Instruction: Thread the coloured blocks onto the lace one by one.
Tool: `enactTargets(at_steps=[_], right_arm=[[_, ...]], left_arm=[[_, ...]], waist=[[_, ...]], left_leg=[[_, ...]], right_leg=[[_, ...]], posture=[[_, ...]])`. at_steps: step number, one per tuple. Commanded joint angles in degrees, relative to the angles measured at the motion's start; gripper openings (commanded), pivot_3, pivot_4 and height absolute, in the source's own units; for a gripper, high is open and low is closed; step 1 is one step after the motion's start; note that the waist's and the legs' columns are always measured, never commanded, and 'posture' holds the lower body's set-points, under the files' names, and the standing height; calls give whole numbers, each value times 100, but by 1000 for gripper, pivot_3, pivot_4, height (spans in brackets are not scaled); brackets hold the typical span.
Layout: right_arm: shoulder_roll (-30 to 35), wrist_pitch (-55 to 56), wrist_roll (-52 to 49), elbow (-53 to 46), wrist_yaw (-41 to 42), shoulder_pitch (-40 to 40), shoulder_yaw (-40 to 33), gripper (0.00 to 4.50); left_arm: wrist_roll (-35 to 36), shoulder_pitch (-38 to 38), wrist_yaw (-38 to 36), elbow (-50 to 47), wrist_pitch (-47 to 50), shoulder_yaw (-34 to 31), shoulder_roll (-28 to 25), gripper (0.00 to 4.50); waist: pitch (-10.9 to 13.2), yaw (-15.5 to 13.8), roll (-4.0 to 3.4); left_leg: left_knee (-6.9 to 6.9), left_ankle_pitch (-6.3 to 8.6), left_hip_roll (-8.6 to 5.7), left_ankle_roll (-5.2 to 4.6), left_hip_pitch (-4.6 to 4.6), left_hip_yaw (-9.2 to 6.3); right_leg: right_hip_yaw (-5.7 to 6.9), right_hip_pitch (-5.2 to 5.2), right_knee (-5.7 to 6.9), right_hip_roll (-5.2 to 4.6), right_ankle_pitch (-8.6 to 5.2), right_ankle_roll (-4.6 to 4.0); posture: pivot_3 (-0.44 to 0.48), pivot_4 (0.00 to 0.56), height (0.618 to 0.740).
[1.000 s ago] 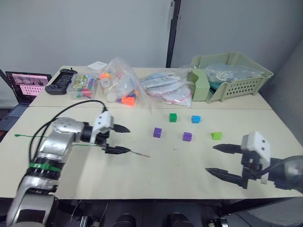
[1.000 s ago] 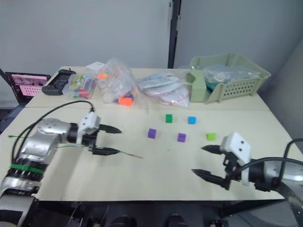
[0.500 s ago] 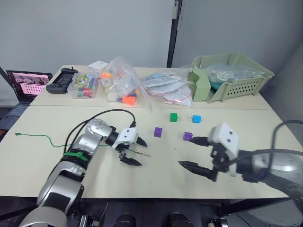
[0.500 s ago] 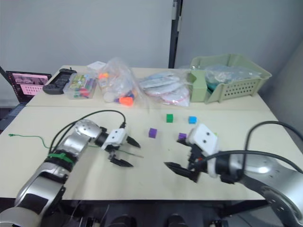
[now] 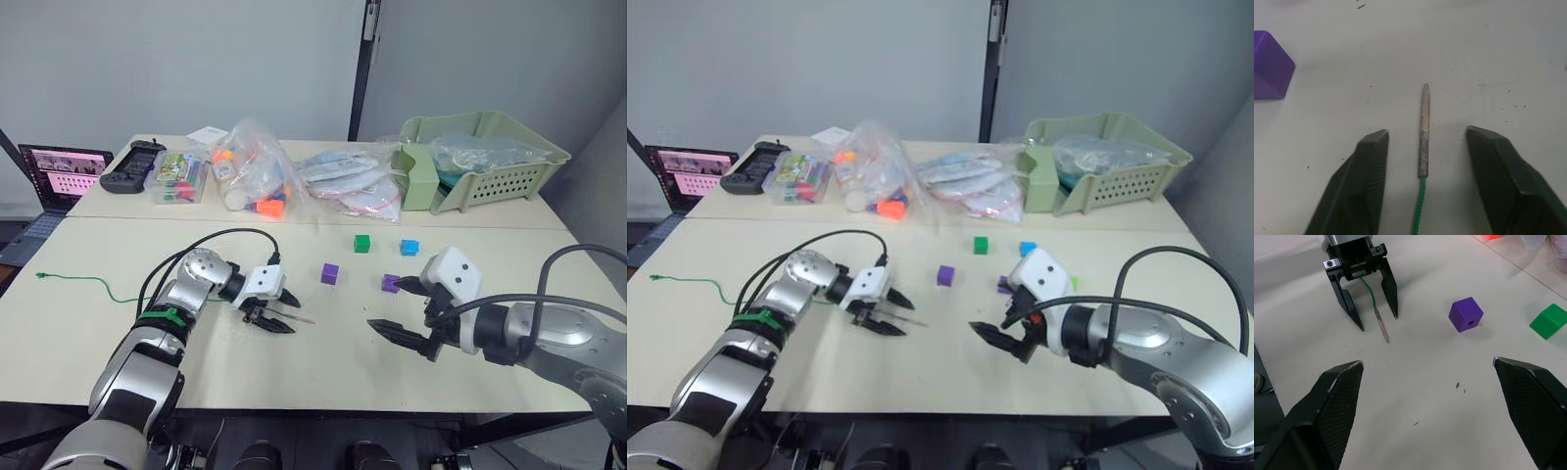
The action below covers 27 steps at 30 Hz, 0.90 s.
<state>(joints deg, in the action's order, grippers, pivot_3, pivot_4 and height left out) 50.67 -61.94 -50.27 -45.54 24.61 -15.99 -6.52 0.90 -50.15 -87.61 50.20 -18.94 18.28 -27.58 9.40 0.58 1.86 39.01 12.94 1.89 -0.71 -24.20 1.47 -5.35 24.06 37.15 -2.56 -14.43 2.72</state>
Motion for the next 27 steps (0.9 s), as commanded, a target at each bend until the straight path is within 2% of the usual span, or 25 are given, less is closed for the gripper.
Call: enactTargets(at_steps=[1,4,5,10,16,20,24,27], right_arm=[[70,87,65,-41,74,-49,-44,4500],[75,96,96,-20,110,-70,-26,4500],[73,94,105,-11,123,-82,-18,4500],[63,105,164,80,213,-155,63,4500],[219,203,297,189,479,-9,-115,4500],[681,363,483,325,911,308,-407,4500],[1405,893,1081,813,1616,760,-561,4500],[1594,1265,1347,1114,1934,869,-552,4500]], left_arm=[[-356,112,190,62,-42,113,-90,1141],[-329,85,117,40,-14,92,-103,179],[-300,65,81,27,4,71,-105,80],[8,23,-139,-245,339,-150,-104,80],[540,190,-378,-1351,1366,-487,-274,80],[720,382,-338,-2243,2174,-597,-557,80],[850,699,-129,-3221,3104,-674,-866,80],[699,1013,152,-3669,3234,-580,-946,80]], waist=[[-1,3,0],[-2,14,0],[-2,14,0],[-2,19,0],[-1,20,1],[-1,9,1],[-1,17,0],[-1,21,0]], left_leg=[[0,0,0,0,0,0],[0,0,0,0,-1,0],[-1,0,1,0,-2,0],[-2,0,2,0,-6,0],[-3,0,2,0,-19,-1],[-2,0,1,0,-20,-4],[-3,0,1,0,-15,-2],[-4,0,4,0,-10,1]], right_leg=[[0,0,0,0,0,0],[-1,1,0,1,0,0],[-1,3,0,2,0,0],[-1,9,0,3,0,0],[0,20,-1,2,0,0],[0,18,-3,0,0,0],[0,16,-3,0,0,1],[-1,14,-4,2,-1,1]], posture=[[0,150,734],[0,150,734],[0,150,734],[0,150,734],[0,150,734],[0,150,734],[0,150,734],[0,150,734]])
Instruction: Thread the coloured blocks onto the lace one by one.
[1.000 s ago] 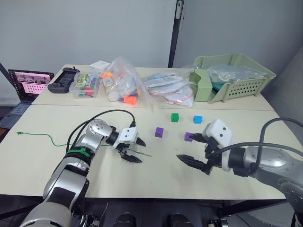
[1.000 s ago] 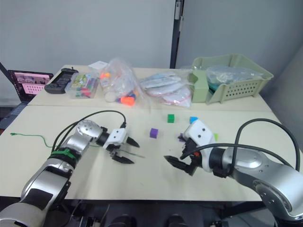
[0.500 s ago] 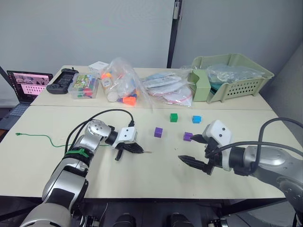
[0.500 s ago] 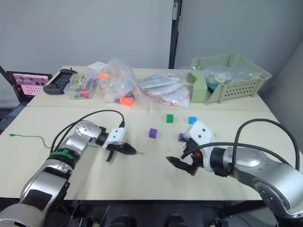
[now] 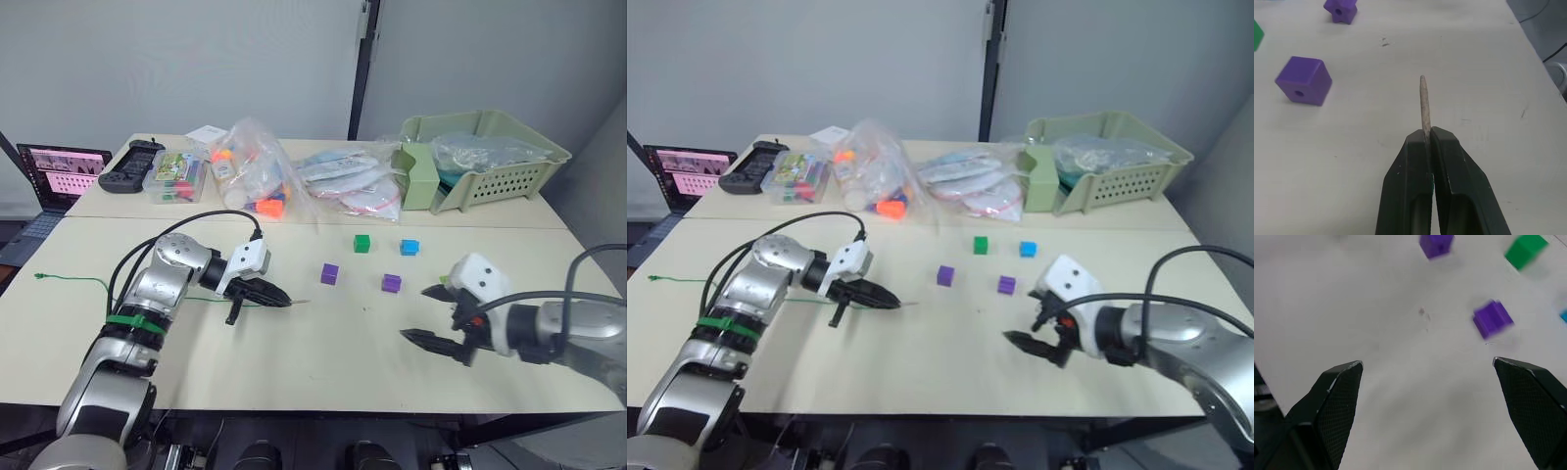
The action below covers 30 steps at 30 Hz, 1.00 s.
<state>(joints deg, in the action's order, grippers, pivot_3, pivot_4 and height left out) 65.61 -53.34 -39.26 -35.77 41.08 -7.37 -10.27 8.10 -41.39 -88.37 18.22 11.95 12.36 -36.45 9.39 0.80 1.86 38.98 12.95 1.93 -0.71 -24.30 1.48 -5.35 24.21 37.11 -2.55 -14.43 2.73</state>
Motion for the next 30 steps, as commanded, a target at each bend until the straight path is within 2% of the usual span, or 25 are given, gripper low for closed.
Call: enactTargets(at_steps=[1,3,7,15,16,21,23,26,30], right_arm=[[99,516,323,233,356,-18,-137,4500],[65,678,458,358,452,-78,-52,4500],[-109,858,577,492,579,-297,159,4500],[-245,662,452,212,666,-400,231,4500],[-266,624,436,163,642,-400,218,4500],[-326,498,407,28,578,-388,177,4500],[-356,448,386,-23,543,-376,160,4500],[-410,378,354,-101,482,-358,134,4500],[-470,293,311,-180,446,-351,107,4500]], left_arm=[[-166,268,353,-557,69,111,-70,80],[-303,468,572,-698,59,223,-15,80],[-355,834,1251,-964,244,353,437,80],[-476,981,1698,-869,130,520,621,80],[-433,954,1637,-847,48,500,592,699],[-210,944,1408,-799,-293,348,468,2410],[-130,977,1401,-629,-528,244,471,2932],[-141,1068,1385,-219,-1118,165,438,2932],[-153,1178,1371,-61,-1423,193,475,2932]], waist=[[0,-2,0],[0,-3,0],[0,-22,1],[0,-44,0],[0,-44,0],[0,-31,0],[0,-30,0],[0,-24,0],[0,-29,0]], left_leg=[[0,0,1,0,1,1],[0,0,1,0,1,1],[2,0,0,0,-2,3],[4,0,-3,0,4,3],[4,0,-2,0,5,3],[3,0,-2,0,3,3],[3,0,-1,0,3,3],[3,0,-1,0,3,3],[3,0,-1,0,2,3]], right_leg=[[-1,0,0,1,0,0],[-2,0,1,1,0,0],[-4,0,0,0,0,0],[-4,-6,1,-1,0,0],[-4,-6,1,-1,0,0],[-5,-3,1,-1,1,0],[-4,-3,1,-1,1,0],[-4,-3,1,-1,1,0],[-4,-3,1,-1,1,-1]], posture=[[0,150,734],[0,150,734],[0,150,734],[0,150,734],[0,150,734],[0,150,734],[0,150,734],[0,150,734],[0,150,734]])
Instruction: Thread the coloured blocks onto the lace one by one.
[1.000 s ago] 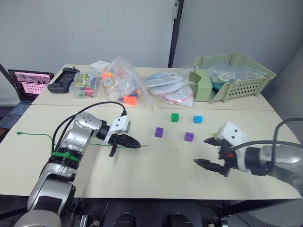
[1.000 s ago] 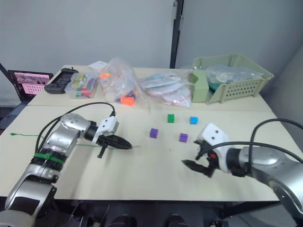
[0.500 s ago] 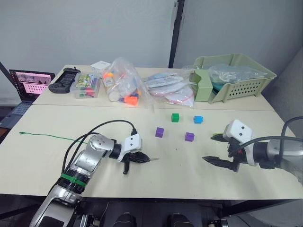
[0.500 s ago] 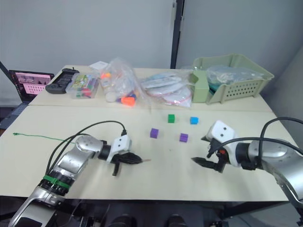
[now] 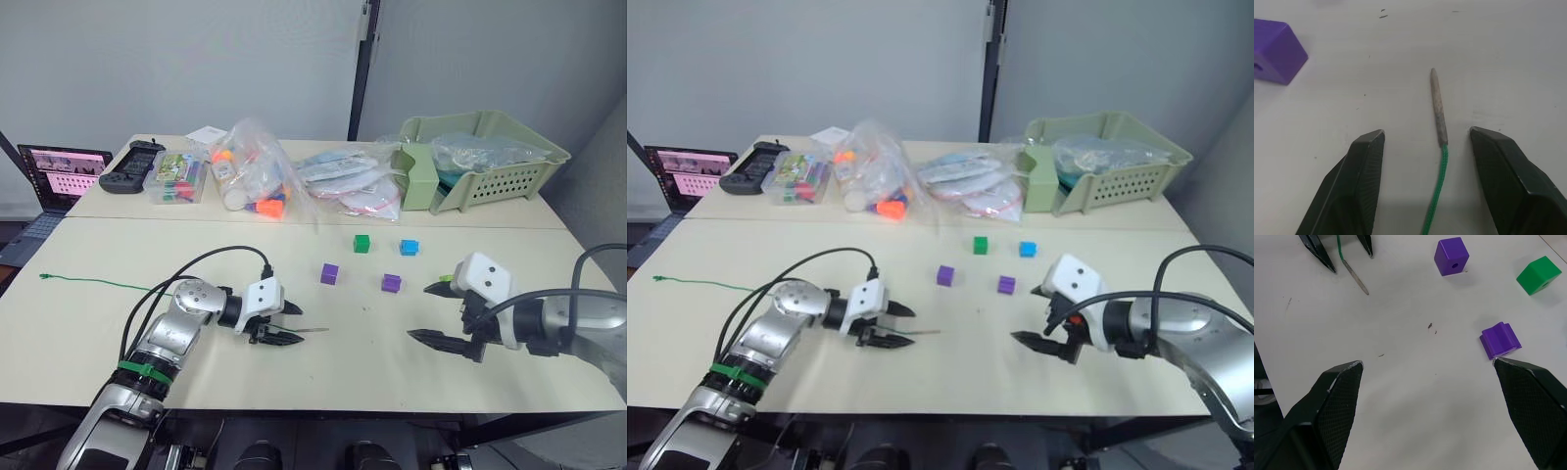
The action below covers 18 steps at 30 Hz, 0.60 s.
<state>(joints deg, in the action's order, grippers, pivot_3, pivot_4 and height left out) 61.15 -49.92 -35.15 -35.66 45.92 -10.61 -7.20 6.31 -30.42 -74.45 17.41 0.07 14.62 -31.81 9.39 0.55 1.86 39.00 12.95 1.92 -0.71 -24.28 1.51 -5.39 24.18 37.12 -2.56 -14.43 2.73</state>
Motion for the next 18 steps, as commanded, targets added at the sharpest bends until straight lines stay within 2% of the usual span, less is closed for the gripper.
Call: enactTargets(at_steps=[1,7,10,16,17,18], right_arm=[[-38,-68,-112,-210,-41,-25,-200,4500],[-117,-160,-132,-300,-71,-30,-205,4500],[-124,-191,-139,-310,-85,-58,-198,4500],[-102,-239,-178,-336,-133,-104,-185,4500],[-96,-242,-179,-336,-136,-105,-187,4500],[-90,-247,-186,-337,-139,-105,-191,4500]], left_arm=[[16,125,47,29,-269,-22,60,2932],[52,230,127,48,-339,32,242,2932],[-8,216,91,105,-437,105,307,2126],[-104,195,117,176,-415,180,344,192],[-105,189,130,183,-403,174,340,7],[-99,180,132,192,-397,168,334,7]], waist=[[0,-4,0],[-1,-45,-1],[-1,-64,-1],[-2,-101,-3],[-2,-100,-3],[-3,-100,-4]], left_leg=[[0,0,-1,0,0,0],[1,0,-2,0,2,0],[2,0,-4,0,1,1],[6,0,-4,0,5,1],[6,0,-3,0,5,1],[6,0,-3,0,6,1]], right_leg=[[0,-1,0,-1,0,0],[0,-4,0,-2,0,0],[0,-4,-1,-4,1,1],[0,-9,-1,-3,1,2],[0,-9,0,-3,1,2],[-1,-9,0,-3,1,2]], posture=[[0,150,734],[0,150,734],[0,150,734],[0,150,734],[0,150,734],[0,150,734]])
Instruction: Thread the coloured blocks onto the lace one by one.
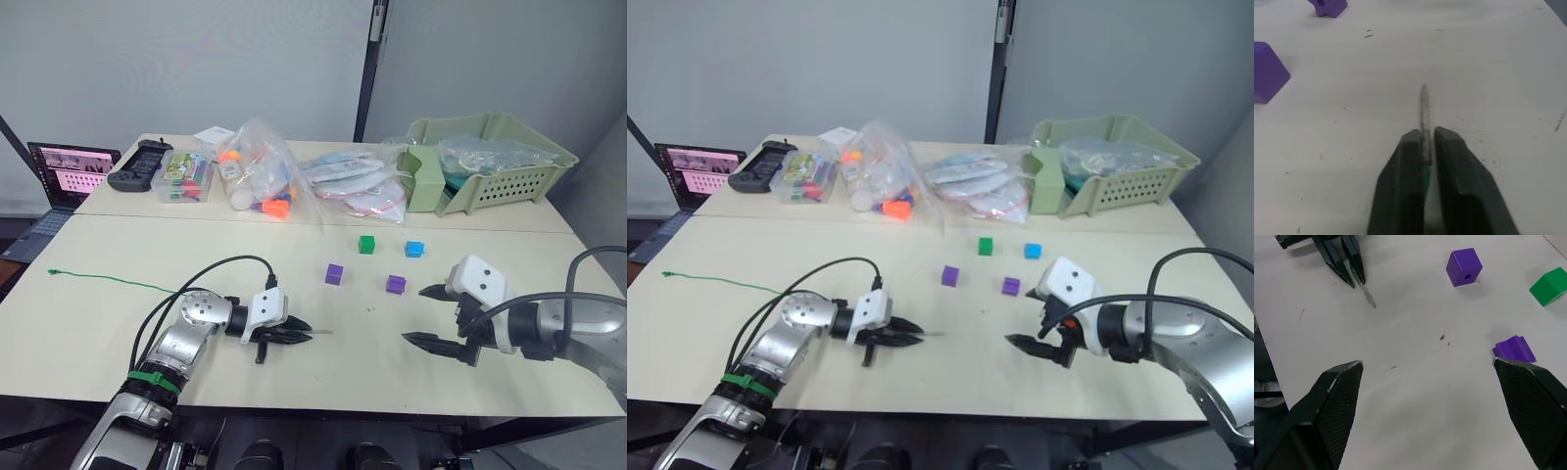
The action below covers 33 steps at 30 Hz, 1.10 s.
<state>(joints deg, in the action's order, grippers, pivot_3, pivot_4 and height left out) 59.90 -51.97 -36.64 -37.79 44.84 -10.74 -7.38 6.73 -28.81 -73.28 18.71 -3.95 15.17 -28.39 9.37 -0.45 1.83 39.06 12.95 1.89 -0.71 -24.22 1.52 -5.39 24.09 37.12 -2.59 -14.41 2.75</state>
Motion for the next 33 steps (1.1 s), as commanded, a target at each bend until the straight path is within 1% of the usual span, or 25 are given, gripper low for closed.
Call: enactTargets(at_steps=[1,8,11,15,18,23,25,30,33], right_arm=[[40,-48,-44,-125,-35,-91,-177,4500],[23,-81,-55,-120,-62,-57,-215,4500],[62,-135,-23,-123,-91,85,-378,4500],[253,-98,89,-100,95,738,-1066,4500],[336,147,289,51,382,1378,-1651,4500],[408,547,597,294,720,1835,-2047,4500],[484,749,760,449,833,1888,-2043,4500],[713,1226,1120,1192,960,1309,-1444,4500],[655,1320,1471,2043,748,526,-799,4500]], left_arm=[[-129,12,13,69,14,102,-15,7],[205,-152,-94,-2,156,-129,3,7],[405,-320,-212,-217,371,-247,-55,7],[764,-548,-456,-750,995,-399,-297,7],[974,-655,-751,-1079,1386,-467,-617,7],[1128,-849,-917,-1247,1670,-524,-849,7],[1164,-893,-938,-1336,1779,-546,-878,7],[1273,-798,-853,-1686,2000,-570,-955,7],[1301,-592,-687,-1928,2084,-660,-1015,7]], waist=[[0,0,-1],[0,6,-1],[0,6,0],[0,-13,0],[0,-4,0],[0,27,0],[0,50,0],[0,98,0],[0,120,0]], left_leg=[[0,0,0,0,0,0],[0,0,1,0,-2,0],[0,0,1,0,-3,0],[0,0,-1,0,-11,-2],[-4,0,0,0,-7,-1],[-4,0,1,0,1,1],[-4,0,2,0,1,1],[-4,0,2,0,1,1],[-6,0,4,0,1,2]], right_leg=[[-1,0,0,0,0,0],[0,3,0,1,0,0],[0,5,1,1,0,0],[2,8,-1,0,0,0],[1,7,-1,1,0,1],[-1,2,0,4,0,1],[0,3,1,6,-1,1],[-1,4,0,5,-1,1],[-1,4,-1,6,-1,0]], posture=[[0,150,734],[0,150,734],[0,150,734],[0,150,734],[0,150,734],[0,150,734],[0,150,734],[0,150,734],[0,150,734]])
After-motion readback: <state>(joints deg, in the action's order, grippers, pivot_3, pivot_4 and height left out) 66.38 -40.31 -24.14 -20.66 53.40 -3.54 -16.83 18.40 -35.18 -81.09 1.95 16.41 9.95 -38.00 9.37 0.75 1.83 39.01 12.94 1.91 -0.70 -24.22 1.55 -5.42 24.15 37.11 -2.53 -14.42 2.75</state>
